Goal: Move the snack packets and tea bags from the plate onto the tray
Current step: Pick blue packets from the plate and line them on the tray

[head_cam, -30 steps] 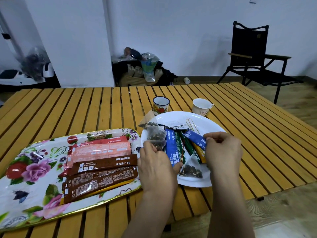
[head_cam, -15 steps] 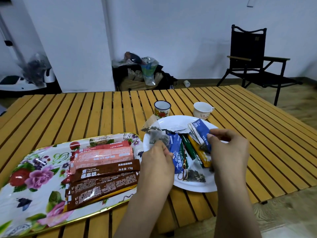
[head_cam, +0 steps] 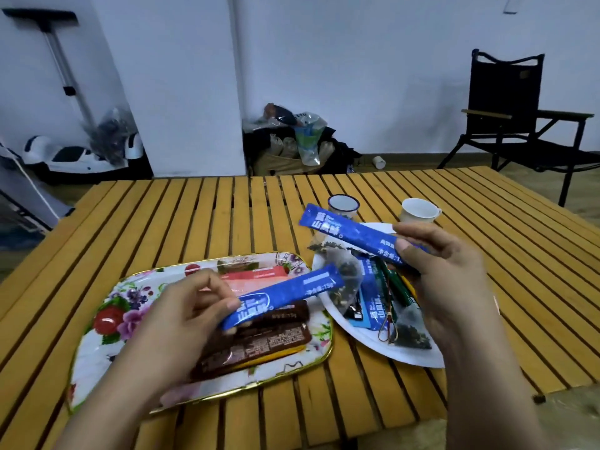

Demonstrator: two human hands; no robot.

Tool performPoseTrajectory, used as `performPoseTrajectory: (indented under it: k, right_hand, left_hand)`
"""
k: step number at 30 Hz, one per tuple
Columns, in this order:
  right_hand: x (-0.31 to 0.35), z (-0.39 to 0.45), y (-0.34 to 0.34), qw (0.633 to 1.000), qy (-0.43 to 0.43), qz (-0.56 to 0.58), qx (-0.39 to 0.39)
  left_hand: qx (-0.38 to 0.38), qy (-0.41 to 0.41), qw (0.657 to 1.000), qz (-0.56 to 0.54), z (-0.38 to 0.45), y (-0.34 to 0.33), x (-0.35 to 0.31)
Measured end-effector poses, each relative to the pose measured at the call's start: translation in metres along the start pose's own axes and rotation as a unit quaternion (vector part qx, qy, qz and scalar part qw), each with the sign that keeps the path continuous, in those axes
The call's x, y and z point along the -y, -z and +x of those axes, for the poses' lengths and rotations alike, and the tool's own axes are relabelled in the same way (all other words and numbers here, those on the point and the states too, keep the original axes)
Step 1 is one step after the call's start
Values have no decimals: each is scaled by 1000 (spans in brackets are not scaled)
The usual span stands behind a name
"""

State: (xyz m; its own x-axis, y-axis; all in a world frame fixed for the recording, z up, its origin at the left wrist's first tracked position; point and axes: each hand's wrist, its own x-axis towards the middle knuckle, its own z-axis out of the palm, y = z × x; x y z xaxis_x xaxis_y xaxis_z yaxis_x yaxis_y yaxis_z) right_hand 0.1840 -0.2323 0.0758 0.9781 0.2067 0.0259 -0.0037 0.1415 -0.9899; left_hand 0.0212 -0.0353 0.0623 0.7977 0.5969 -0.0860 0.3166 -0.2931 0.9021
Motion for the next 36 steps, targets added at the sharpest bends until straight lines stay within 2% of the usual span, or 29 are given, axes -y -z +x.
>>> performPoseTrajectory:
  k: [3,7,11,14,19,23,26,30,33,36]
  right_hand:
    - [-10,-3,-21,994,-7,-70,82]
    - [-23,-9,-46,978,-23,-149,145]
    - [-33,-15,-60,959,-59,-192,201]
    - [-38,-14,-65,949,-74,-224,209]
    - [-48,-15,-78,929,-82,-282,227]
    - [-56,-18,-91,907,-7,-376,189]
    - [-58,-21,-96,898,26,-406,167]
    - [-54,-21,-91,890,64,-429,142]
    - [-48,-10,-70,893,83,-441,40]
    - [-47,6,-35,871,36,-483,-88]
  left_hand:
    - [4,50,999,-9,-4,27,18]
    - [32,71,994,73,0,43,39]
    - [-10,73,986,152,8,40,53]
    - [-31,101,988,116,15,39,54]
    - [-23,144,986,76,17,42,55]
    - [-44,148,986,67,16,41,57]
    - [-67,150,985,48,14,40,58]
    - [-86,134,983,88,10,36,54]
    - [-98,117,980,126,8,28,50]
    - [-95,116,973,173,10,20,51]
